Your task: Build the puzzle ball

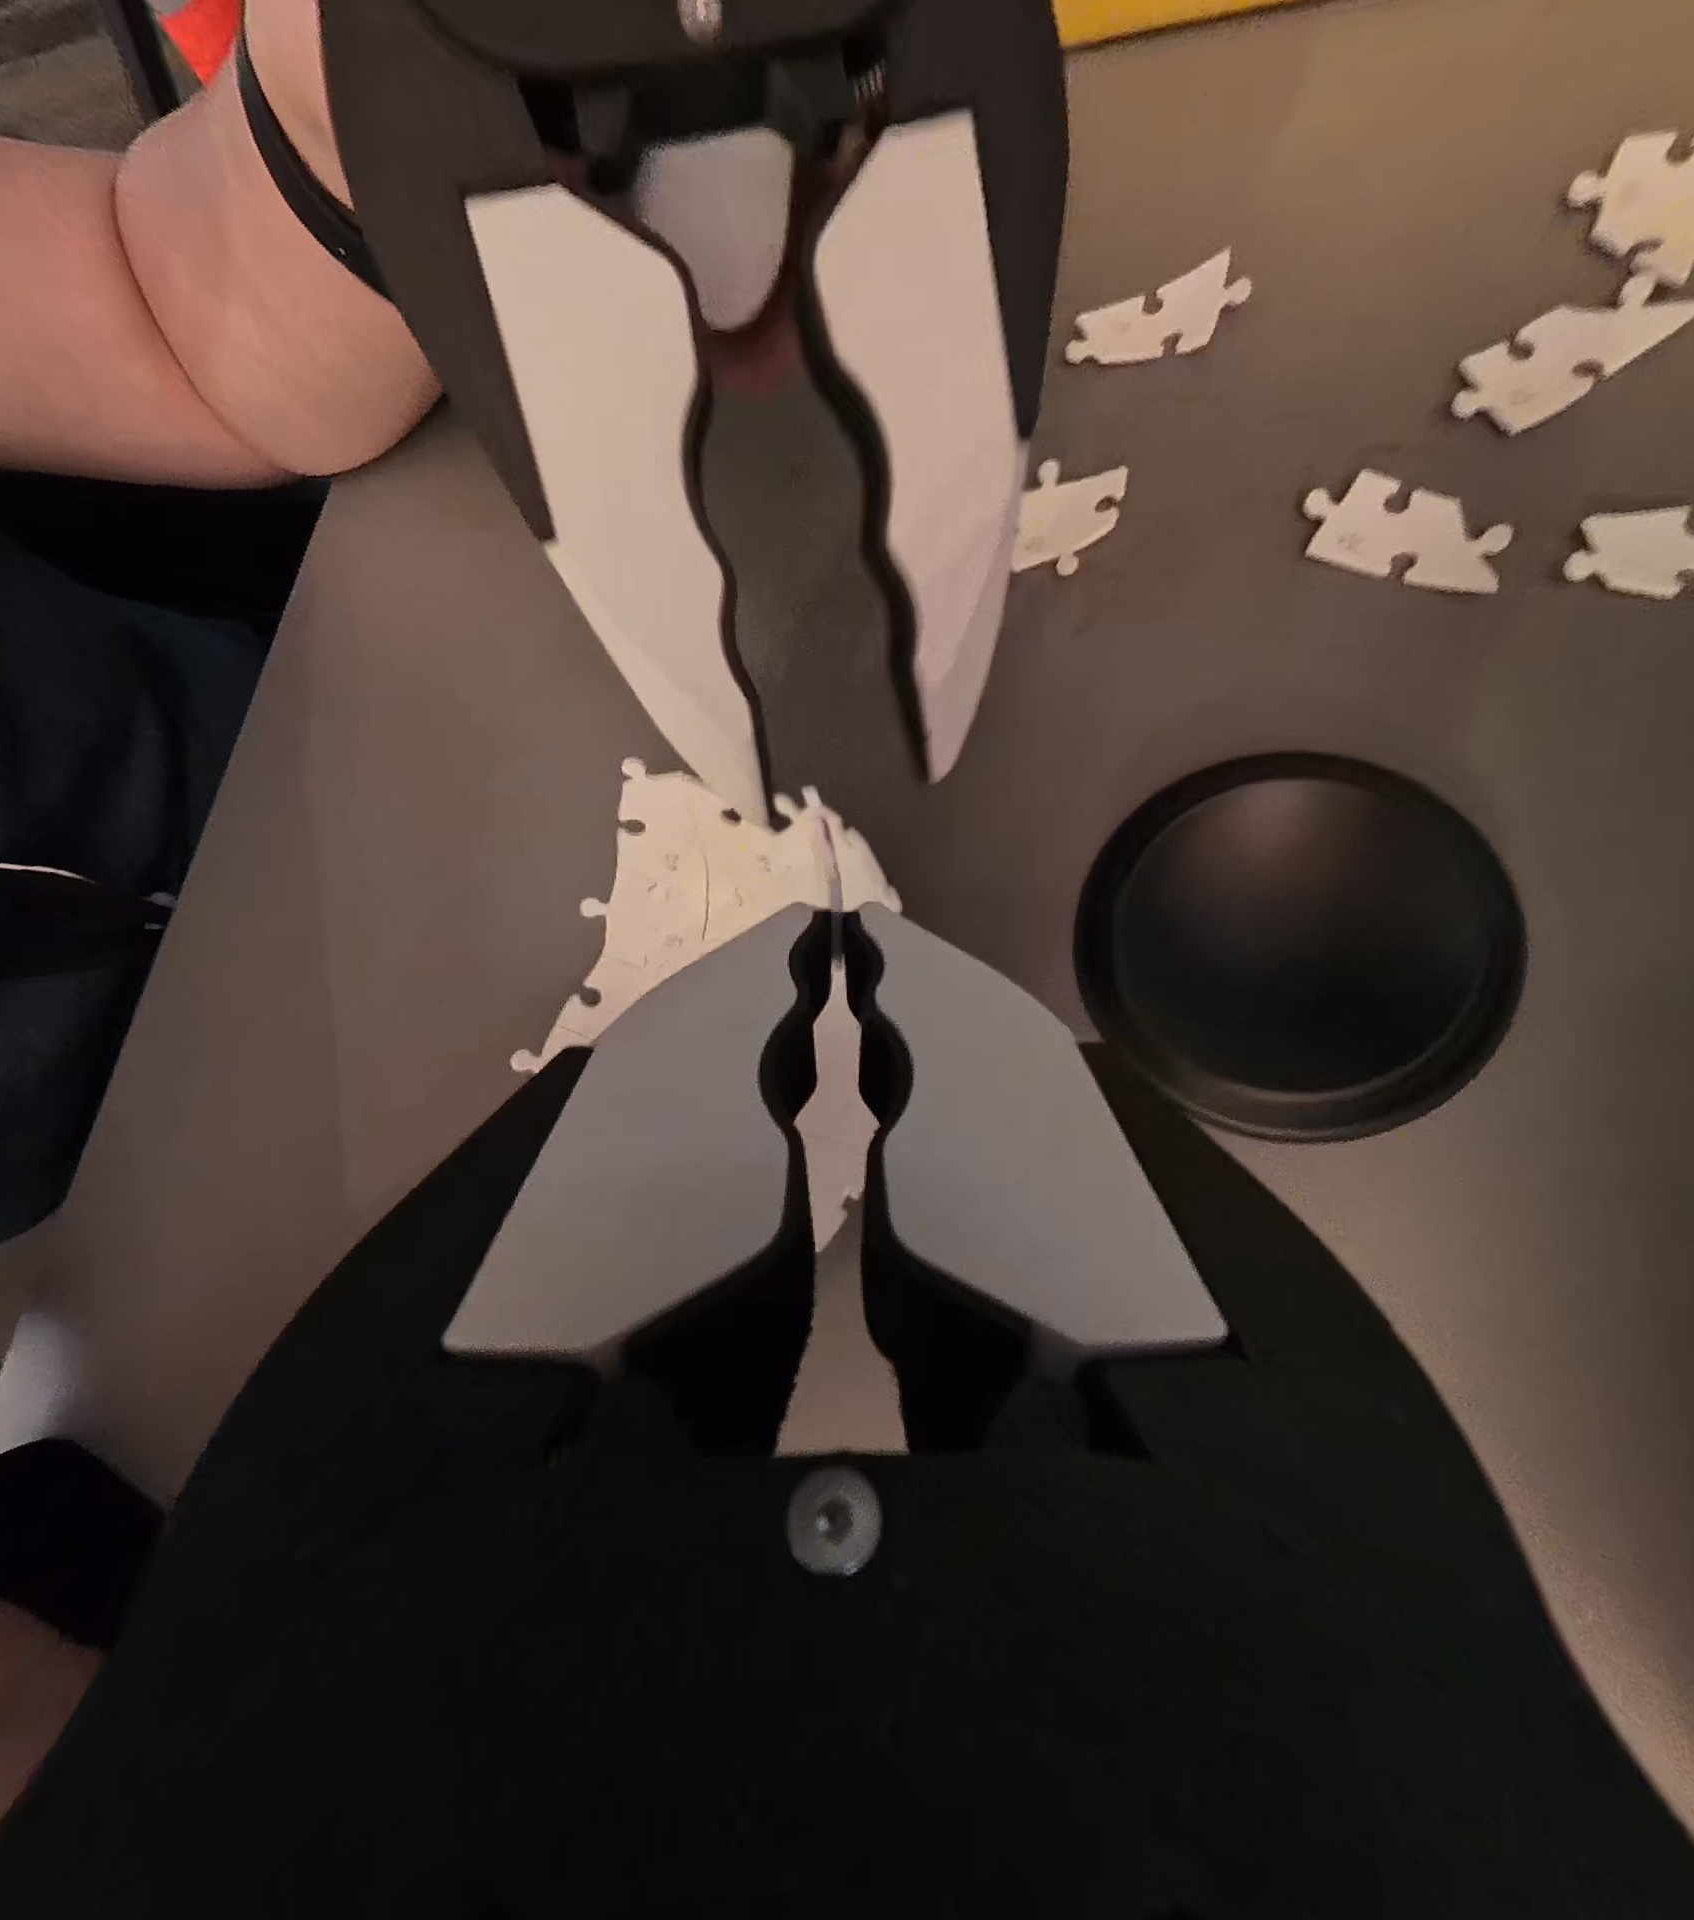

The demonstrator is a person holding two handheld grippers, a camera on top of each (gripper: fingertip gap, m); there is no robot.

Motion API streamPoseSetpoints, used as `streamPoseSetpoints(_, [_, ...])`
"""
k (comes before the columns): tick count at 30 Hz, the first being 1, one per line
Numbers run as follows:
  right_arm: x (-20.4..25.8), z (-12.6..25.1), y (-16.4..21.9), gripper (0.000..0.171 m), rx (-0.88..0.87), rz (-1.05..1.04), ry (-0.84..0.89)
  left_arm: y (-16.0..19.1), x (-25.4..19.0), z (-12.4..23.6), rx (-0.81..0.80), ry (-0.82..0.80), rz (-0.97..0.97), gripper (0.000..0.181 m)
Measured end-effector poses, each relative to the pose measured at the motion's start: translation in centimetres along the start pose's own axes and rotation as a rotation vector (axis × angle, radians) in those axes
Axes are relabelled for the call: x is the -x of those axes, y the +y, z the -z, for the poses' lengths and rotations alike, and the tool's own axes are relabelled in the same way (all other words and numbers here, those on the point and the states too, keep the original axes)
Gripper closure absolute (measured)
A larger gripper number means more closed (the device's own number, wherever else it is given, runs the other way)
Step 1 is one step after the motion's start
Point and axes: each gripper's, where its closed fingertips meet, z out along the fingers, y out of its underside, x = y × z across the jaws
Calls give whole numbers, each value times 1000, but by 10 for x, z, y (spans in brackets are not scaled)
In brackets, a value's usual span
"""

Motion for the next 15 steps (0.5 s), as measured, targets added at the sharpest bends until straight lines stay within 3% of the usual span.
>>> streamPoseSetpoints(2, [-2, 0, 3, 168, -17, -7, -24, 8, 6, 4, 19, -39, 34, 133])
streamPoseSetpoints(4, [-4, 2, 2, 168, -53, 1, -45, 14, 9, 0, 44, -48, 55, 129])
streamPoseSetpoints(10, [-10, 16, 1, 168, -119, -29, -53, 29, 1, -23, 135, 59, 102, 148])
streamPoseSetpoints(13, [-11, 18, 4, 168, -116, -50, -55, 37, -3, -30, 179, 95, 93, 171])
streamPoseSetpoints(15, [-8, 17, 5, 168, -104, -49, -68, 40, -6, -34, 191, 121, 114, 174])
